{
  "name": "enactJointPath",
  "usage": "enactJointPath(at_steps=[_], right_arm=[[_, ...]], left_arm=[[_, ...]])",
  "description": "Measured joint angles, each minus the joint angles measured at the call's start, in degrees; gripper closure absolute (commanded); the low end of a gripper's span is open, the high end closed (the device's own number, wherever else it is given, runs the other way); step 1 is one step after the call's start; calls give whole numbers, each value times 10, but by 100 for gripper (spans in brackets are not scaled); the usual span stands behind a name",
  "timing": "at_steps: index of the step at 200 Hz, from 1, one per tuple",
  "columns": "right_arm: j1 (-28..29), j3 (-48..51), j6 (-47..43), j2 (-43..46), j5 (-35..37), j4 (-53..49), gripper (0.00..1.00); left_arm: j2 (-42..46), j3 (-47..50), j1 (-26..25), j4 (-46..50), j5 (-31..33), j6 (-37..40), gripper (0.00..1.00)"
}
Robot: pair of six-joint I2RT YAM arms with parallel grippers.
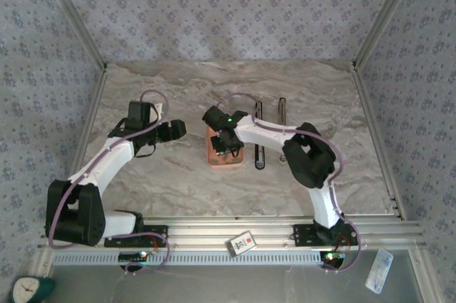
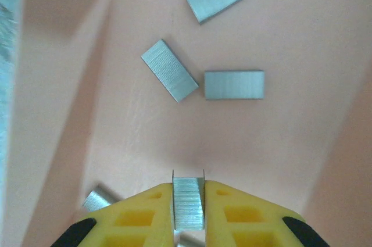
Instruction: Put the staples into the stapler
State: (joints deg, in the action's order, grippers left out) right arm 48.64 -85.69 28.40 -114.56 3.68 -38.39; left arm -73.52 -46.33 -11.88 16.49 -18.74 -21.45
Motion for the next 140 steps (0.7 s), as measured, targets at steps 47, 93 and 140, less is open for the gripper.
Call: enactJointPath(at_steps=[47,93,140], right_arm=[[-4,120,32,170,18,27,81],[-4,272,89,335,32,2,80],[-15,412,158,446,15,-45,79]], left_arm=[[19,-44,-74,26,40,68,19],[14,-77,-127,1,20,154,19],[-1,-35,-163,-53,-12,199,19]])
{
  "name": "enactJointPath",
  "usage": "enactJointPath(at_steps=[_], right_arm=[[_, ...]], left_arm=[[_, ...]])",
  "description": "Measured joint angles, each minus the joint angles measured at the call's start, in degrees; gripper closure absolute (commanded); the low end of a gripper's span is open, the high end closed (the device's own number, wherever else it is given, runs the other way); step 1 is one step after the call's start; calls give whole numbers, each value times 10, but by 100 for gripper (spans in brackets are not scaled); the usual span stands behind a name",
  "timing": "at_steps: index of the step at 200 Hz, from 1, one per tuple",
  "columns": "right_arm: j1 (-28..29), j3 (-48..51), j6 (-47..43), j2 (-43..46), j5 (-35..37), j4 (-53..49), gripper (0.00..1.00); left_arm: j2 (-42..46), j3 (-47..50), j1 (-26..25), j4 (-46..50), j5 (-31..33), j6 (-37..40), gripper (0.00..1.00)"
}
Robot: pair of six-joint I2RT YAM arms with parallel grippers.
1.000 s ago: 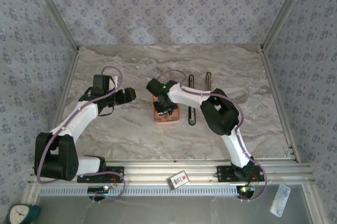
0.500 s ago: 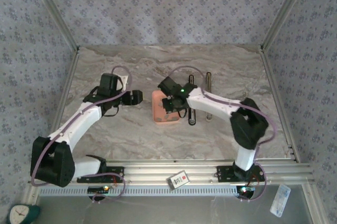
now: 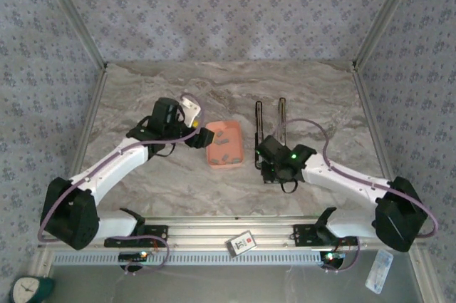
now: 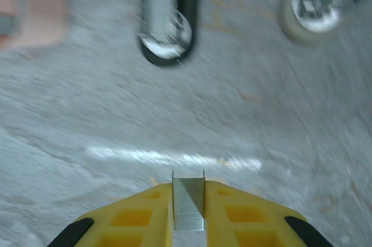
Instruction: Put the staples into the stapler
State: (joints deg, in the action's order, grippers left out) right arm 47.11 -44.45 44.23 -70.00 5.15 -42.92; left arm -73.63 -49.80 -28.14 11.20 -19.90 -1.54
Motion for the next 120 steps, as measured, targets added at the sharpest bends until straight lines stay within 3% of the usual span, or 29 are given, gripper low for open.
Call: enactJointPath(at_steps=[120], right_arm=[[-63,62,22,-44,-67,-19,79]], left_arm=[[-10,24,-9,-23,0,-4,18]])
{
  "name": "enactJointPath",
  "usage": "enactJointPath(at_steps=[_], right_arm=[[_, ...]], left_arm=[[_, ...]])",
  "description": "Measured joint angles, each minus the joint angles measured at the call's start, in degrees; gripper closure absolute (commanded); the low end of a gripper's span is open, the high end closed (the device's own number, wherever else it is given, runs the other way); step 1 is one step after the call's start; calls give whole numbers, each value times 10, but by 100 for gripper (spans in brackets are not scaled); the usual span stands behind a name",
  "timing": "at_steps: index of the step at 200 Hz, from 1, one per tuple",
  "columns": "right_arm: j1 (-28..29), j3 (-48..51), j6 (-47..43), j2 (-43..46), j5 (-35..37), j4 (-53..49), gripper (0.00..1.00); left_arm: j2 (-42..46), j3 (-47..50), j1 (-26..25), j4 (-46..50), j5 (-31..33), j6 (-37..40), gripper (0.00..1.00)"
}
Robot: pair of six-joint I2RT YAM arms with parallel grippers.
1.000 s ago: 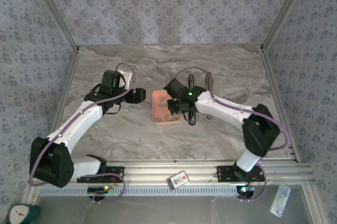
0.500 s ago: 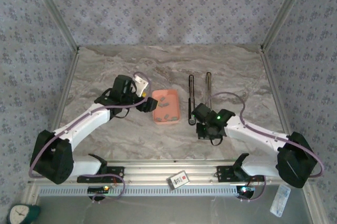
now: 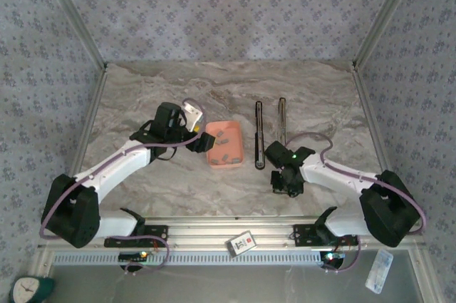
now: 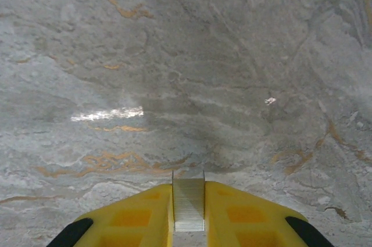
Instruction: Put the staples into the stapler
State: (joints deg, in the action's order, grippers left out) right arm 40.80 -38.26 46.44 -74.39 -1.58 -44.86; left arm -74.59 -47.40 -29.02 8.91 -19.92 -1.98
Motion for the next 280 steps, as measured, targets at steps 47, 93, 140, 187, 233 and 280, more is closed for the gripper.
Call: enactJointPath(at_steps=[47,93,140,187,233,280], right_arm=[[-2,-2,-13,-21,-7,-9,73],[-6,-41,-23,-27,-6,-54,68],[-24,-61,-12,-33,-16,-70,66],[-27,-60,7,-56,-28,-59,66],[-31,-56,8,-75,-30,-46,68],[-35,-51,8,-87,-29,-36,70]], left_arm=[[-10,0,0,0,0,0,18],[-10,0,0,-1,0,-1,18],[-10,0,0,0,0,-2,18],[-10,0,0,0,0,-2,18],[-10,0,0,0,0,-2,18],[-10,0,0,0,0,-2,18]])
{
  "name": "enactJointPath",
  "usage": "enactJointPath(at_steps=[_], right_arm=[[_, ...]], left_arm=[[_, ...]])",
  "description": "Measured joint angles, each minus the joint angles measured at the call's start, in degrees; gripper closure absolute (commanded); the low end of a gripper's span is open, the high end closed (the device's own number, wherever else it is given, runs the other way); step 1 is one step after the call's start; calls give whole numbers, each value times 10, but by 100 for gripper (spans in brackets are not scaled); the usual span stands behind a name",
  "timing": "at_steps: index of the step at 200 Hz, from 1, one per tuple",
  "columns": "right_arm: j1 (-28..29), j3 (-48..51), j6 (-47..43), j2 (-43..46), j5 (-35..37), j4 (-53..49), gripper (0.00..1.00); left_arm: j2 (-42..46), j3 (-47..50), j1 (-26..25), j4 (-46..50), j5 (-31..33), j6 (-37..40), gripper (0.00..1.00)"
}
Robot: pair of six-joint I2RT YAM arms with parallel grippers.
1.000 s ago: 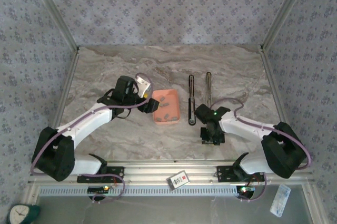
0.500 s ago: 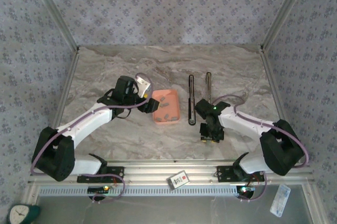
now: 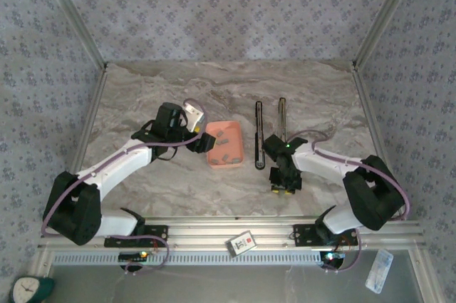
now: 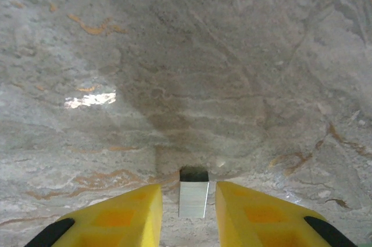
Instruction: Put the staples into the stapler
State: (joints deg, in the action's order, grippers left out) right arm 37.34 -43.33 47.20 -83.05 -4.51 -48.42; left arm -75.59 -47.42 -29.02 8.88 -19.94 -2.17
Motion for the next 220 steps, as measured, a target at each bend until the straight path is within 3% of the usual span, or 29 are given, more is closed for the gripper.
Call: enactJointPath(at_steps=[147,193,220], right_arm=[[0,1,-11,-12,18,4,84],[-2,-42,-40,65,81,-2,84],[-33,-65,-82,103,110,12,84]], left_arm=[[-5,0,0,0,-1,0,18],[-5,0,0,-2,-7,-4,18],[-5,0,0,-3,-13,-5,18]])
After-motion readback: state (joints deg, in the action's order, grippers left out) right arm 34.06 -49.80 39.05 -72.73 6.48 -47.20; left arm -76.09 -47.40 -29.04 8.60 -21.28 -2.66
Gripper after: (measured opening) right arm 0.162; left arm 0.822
